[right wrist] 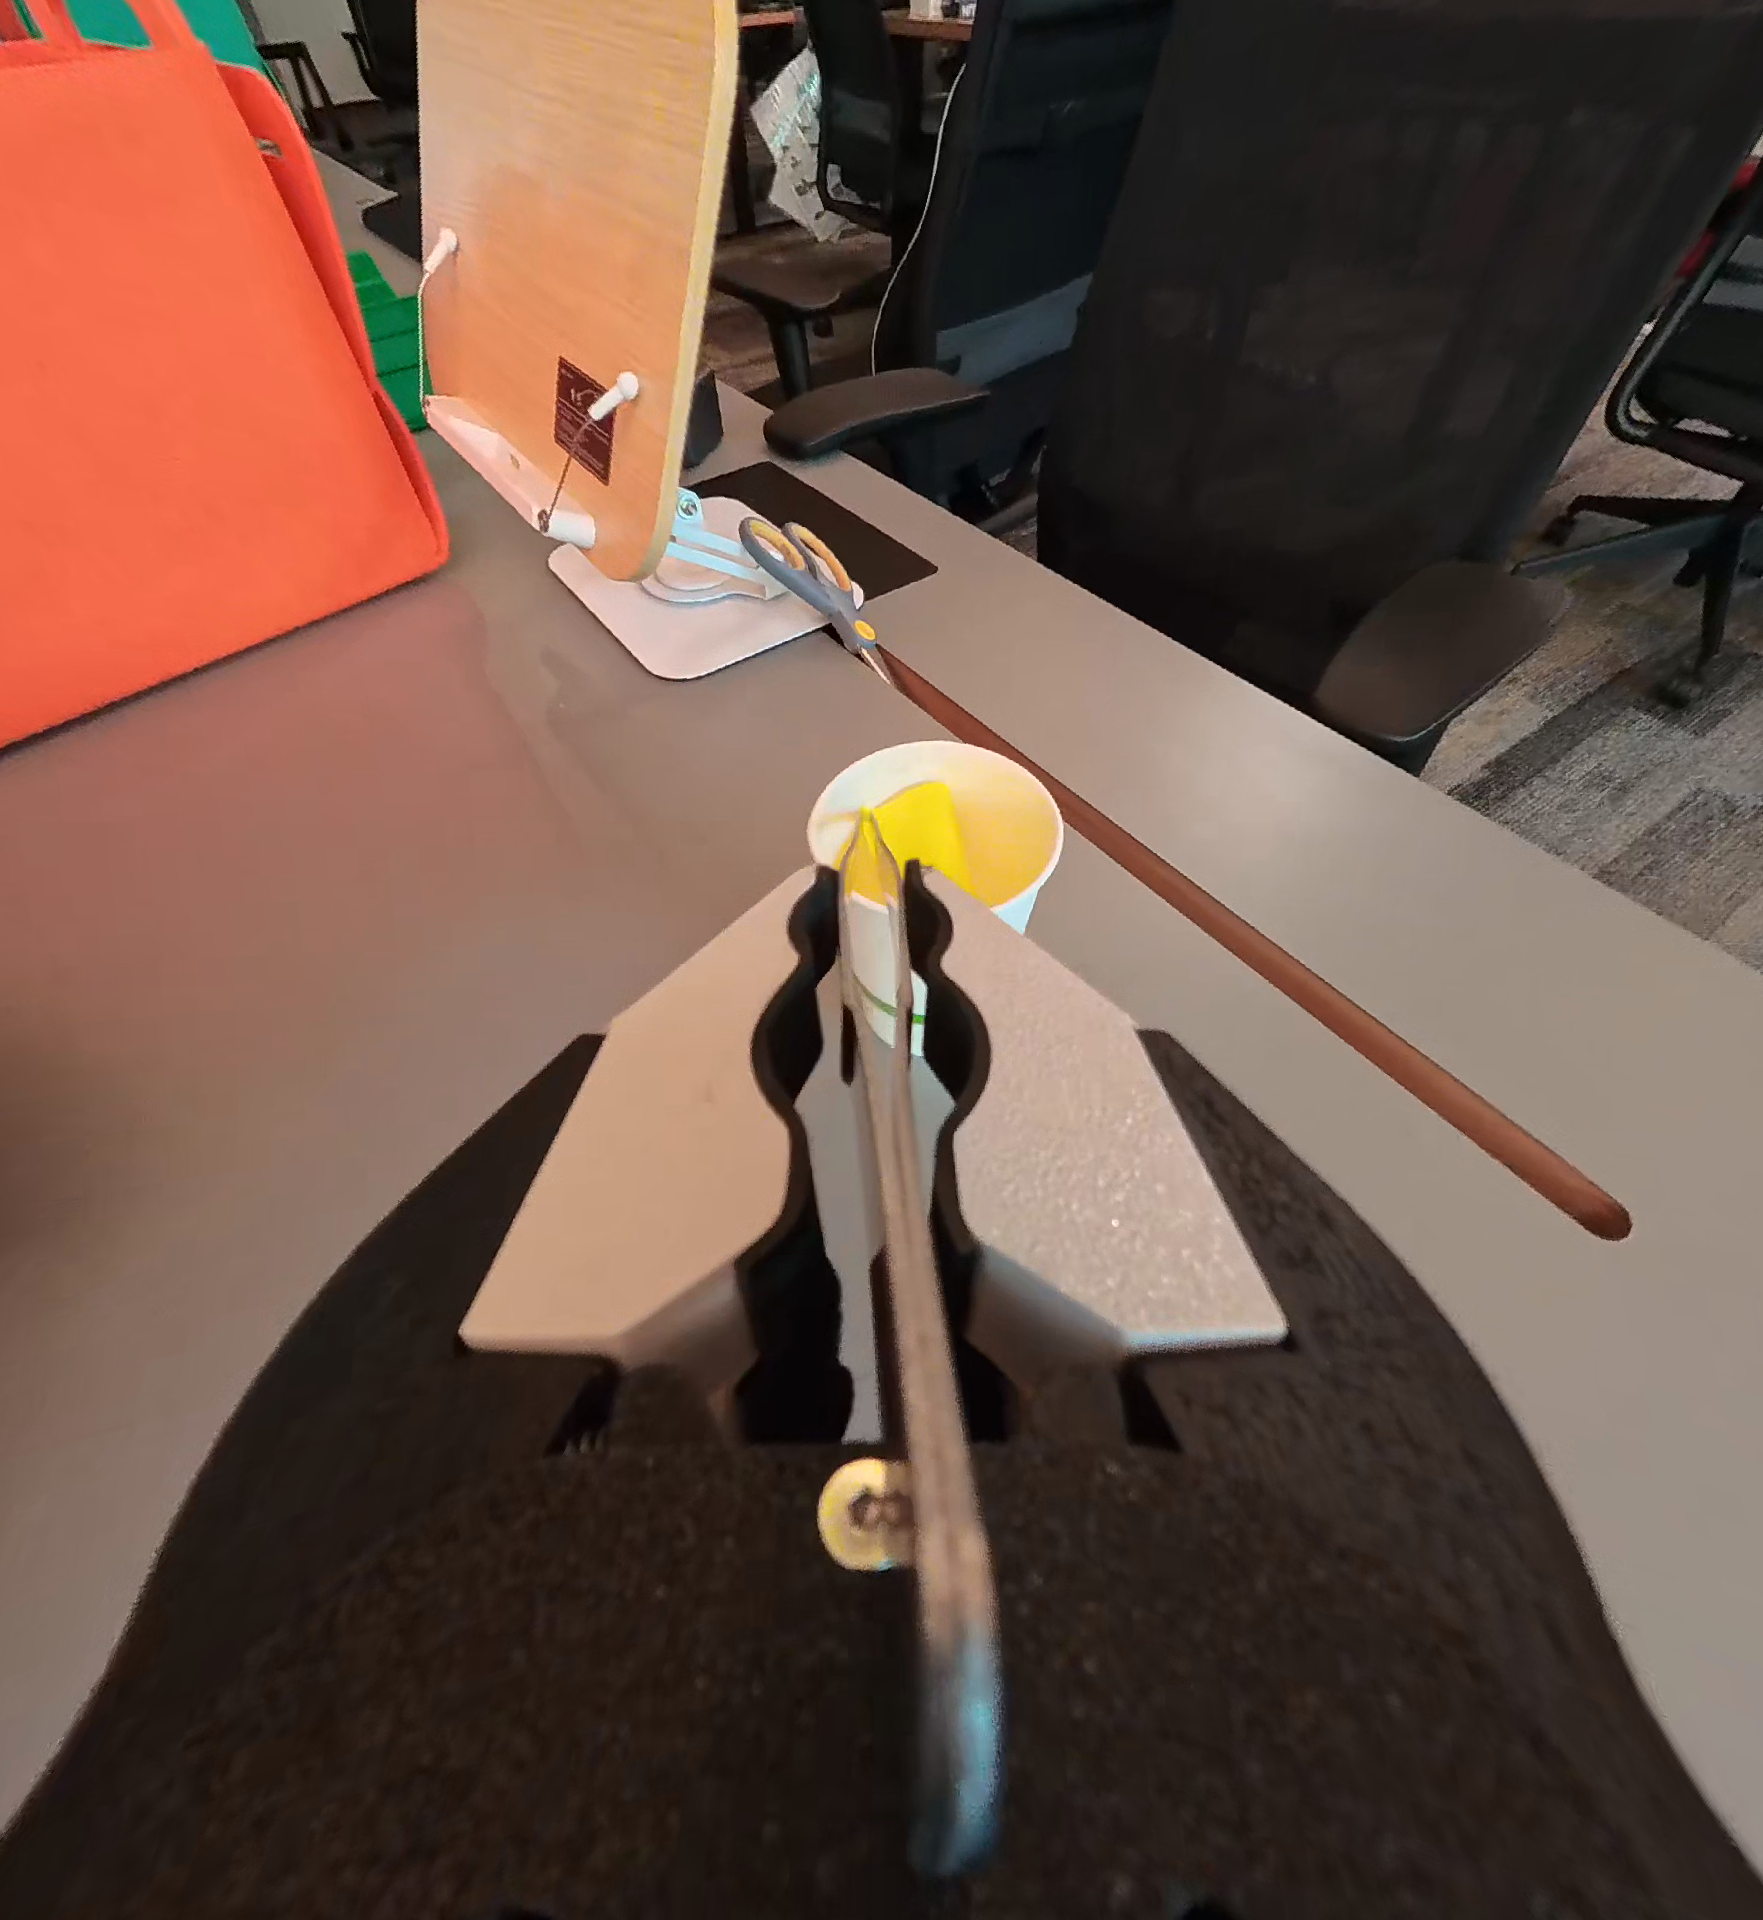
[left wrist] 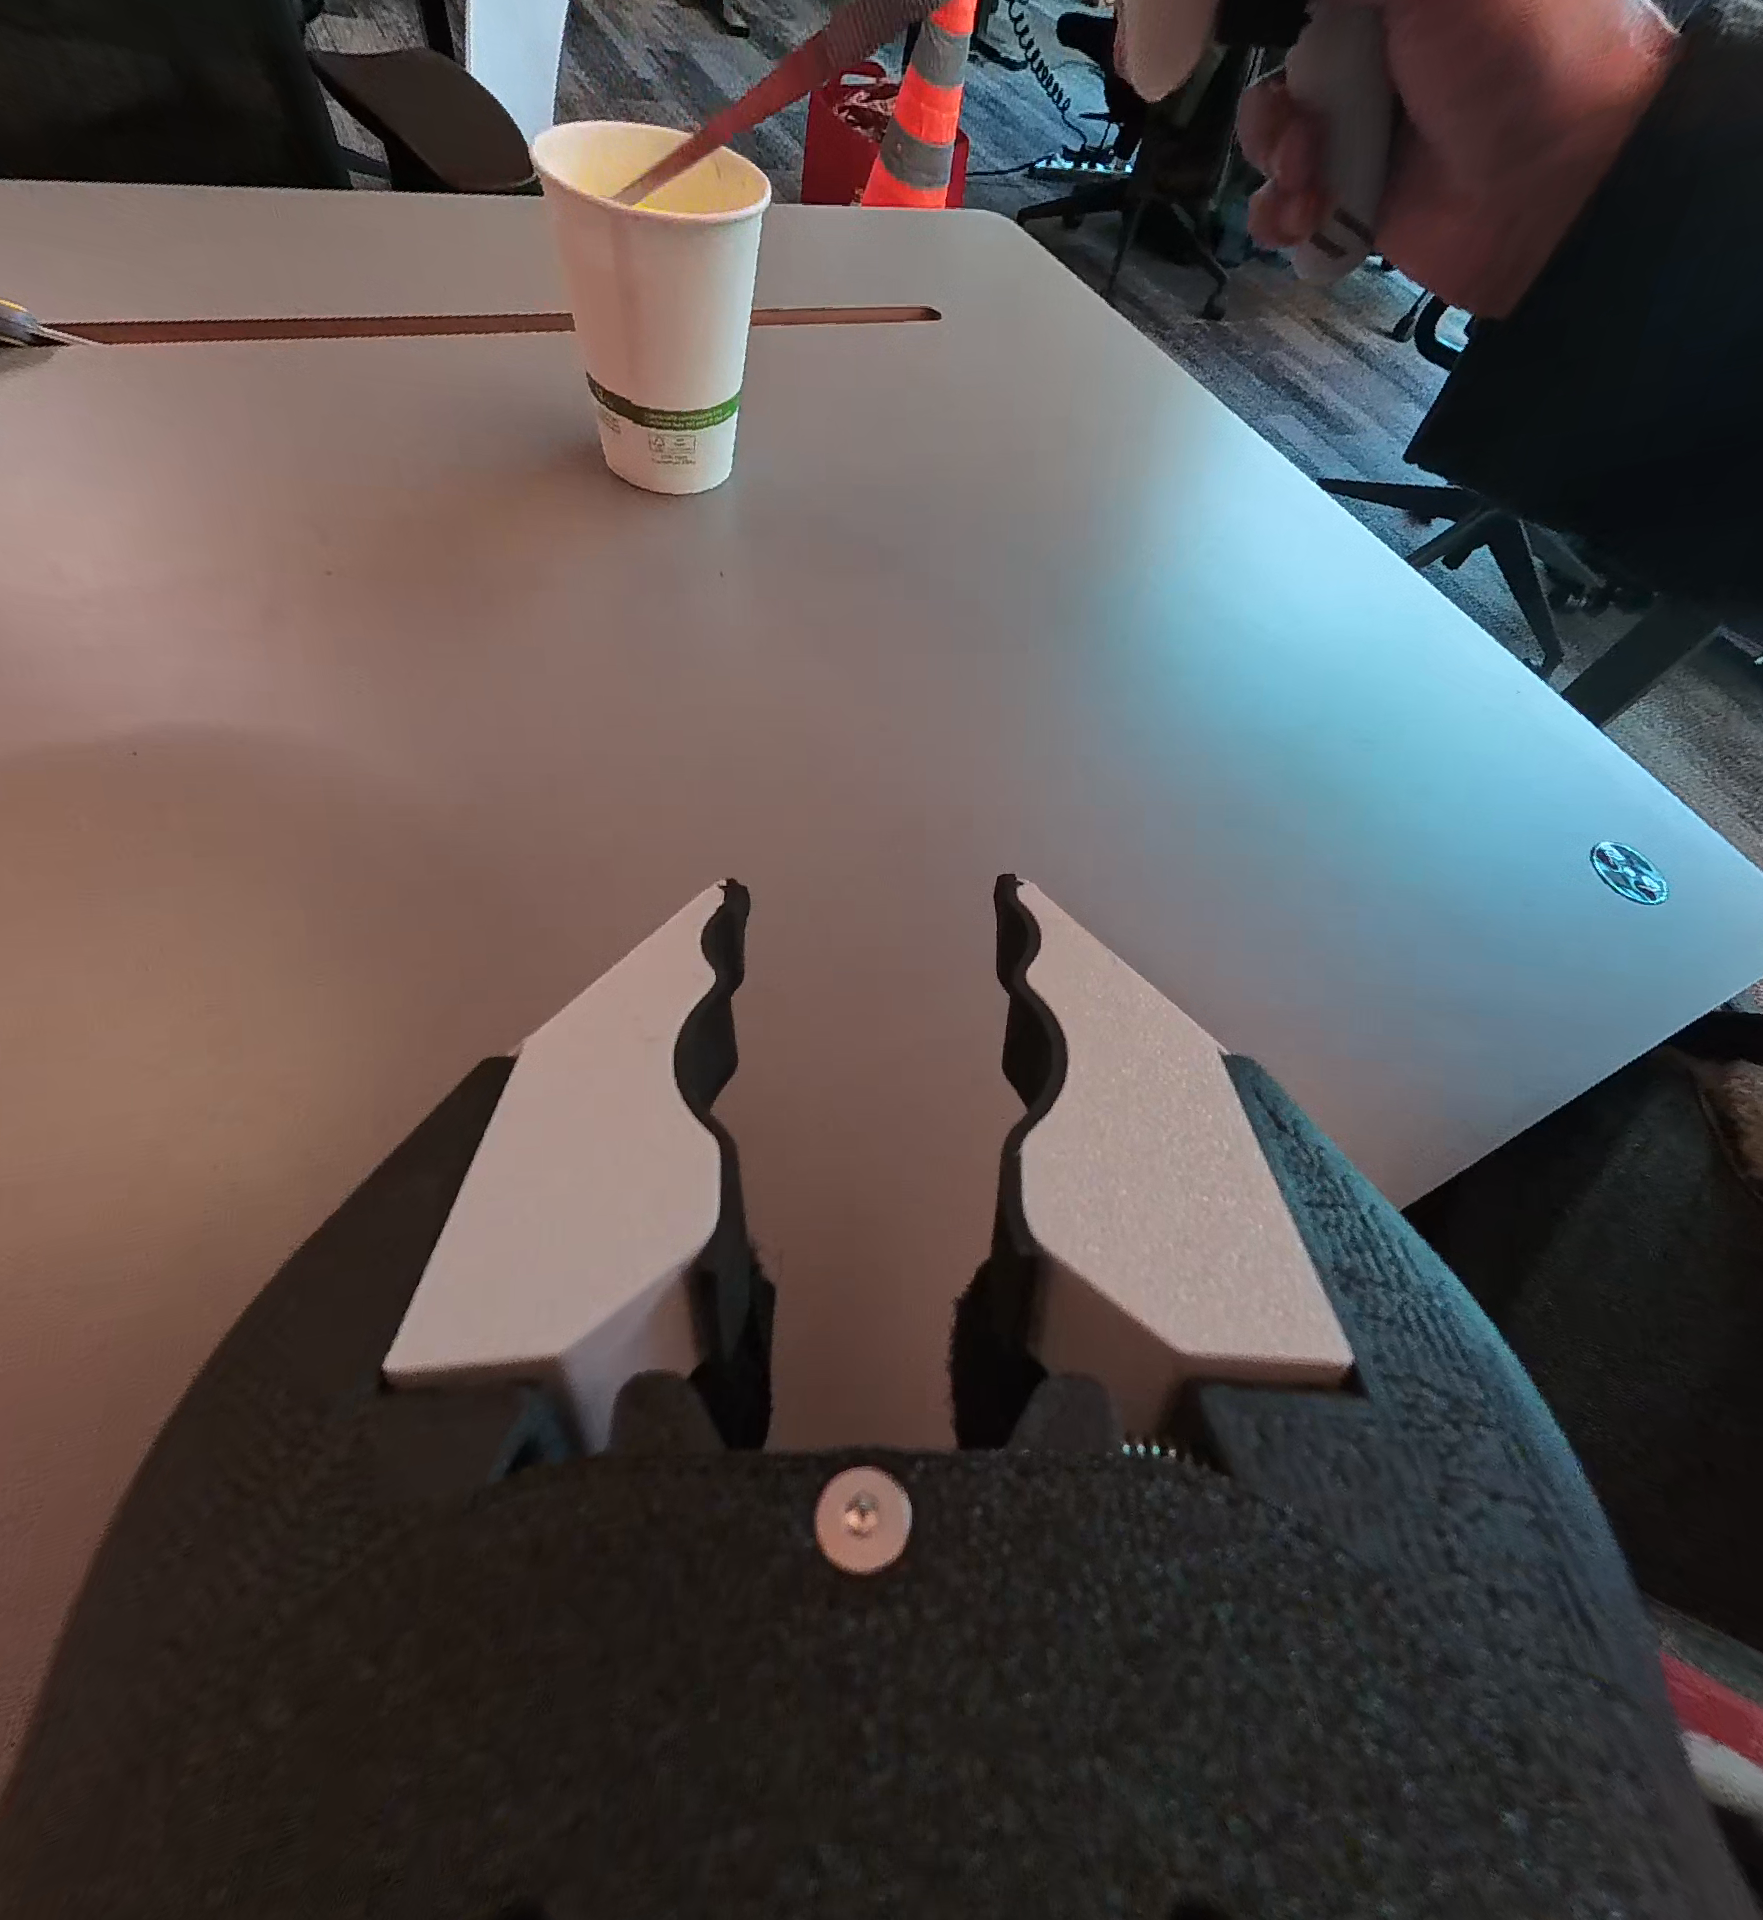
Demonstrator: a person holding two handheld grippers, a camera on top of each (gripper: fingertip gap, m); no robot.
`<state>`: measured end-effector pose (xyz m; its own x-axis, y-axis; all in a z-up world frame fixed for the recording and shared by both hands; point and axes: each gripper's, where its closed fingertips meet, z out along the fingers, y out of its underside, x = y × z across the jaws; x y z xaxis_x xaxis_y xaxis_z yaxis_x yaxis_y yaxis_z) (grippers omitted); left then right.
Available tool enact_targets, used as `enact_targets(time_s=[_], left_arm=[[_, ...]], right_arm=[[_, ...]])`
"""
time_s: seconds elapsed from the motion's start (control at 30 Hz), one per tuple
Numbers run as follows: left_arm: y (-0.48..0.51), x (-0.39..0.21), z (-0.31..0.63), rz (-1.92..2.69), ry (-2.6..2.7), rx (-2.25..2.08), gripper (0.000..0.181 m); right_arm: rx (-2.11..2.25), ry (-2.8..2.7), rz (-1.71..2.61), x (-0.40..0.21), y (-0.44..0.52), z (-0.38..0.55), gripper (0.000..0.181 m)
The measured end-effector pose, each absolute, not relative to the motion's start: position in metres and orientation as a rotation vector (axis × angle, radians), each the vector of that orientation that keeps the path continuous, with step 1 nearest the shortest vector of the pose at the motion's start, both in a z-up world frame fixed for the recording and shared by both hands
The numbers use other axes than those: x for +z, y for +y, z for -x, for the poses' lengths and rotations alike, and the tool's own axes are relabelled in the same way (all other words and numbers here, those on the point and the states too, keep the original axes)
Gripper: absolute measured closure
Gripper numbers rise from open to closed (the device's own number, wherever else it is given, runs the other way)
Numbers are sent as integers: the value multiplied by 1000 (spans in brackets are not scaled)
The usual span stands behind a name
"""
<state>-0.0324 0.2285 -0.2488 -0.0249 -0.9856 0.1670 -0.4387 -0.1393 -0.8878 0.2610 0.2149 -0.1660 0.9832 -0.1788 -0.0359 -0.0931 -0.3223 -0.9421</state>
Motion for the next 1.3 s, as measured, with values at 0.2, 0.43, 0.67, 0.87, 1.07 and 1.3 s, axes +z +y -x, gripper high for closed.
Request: enact_targets(time_s=[0.2,0.43,0.67,0.87,1.07,1.3], left_arm=[[228,-248,33,1631,1509,-1127,133],[227,-248,34,1626,1514,-1125,133],[225,-246,36,1614,1517,-1119,133],[229,-246,37,1628,1501,-1114,132],[219,-247,37,1612,1530,-1127,132],[216,-240,44,1586,1532,-1106,133]], right_arm=[[-98,231,1840,-150,210,-264,165],[-107,240,1797,-129,194,-263,165],[-132,270,1685,-100,171,-261,179],[-130,316,1646,-100,150,-252,181],[-25,331,1611,-115,87,-200,169],[-74,318,1668,-187,33,-144,149]])
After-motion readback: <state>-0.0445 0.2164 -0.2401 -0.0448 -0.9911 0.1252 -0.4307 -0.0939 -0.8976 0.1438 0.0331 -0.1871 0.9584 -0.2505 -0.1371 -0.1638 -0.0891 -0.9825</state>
